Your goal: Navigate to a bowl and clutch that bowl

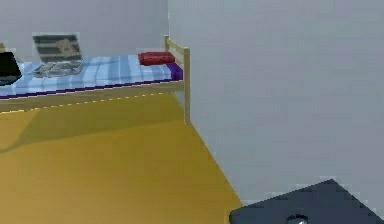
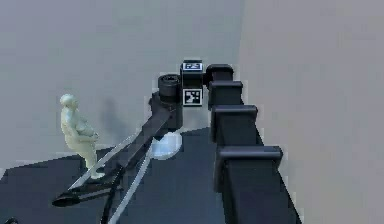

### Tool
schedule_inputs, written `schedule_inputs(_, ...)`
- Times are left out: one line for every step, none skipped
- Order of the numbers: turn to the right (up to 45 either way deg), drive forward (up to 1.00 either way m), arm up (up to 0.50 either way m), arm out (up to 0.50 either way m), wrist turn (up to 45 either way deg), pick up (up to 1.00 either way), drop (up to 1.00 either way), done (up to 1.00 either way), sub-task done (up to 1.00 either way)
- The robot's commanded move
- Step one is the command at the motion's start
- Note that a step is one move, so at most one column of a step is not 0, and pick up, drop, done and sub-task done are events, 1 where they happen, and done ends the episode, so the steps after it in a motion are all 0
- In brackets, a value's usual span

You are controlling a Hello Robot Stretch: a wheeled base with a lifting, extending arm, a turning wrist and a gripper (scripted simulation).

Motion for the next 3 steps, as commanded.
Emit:
schedule_inputs(0.0, 0.00, 0.00, 0.00, 45.0, 0.00, 0.00, 0.00, 0.00)
schedule_inputs(0.0, 0.00, 0.00, 0.00, 45.0, 0.00, 0.00, 0.00, 0.00)
schedule_inputs(0.0, 0.00, 0.00, 0.00, 15.0, 0.00, 0.00, 0.00, 0.00)
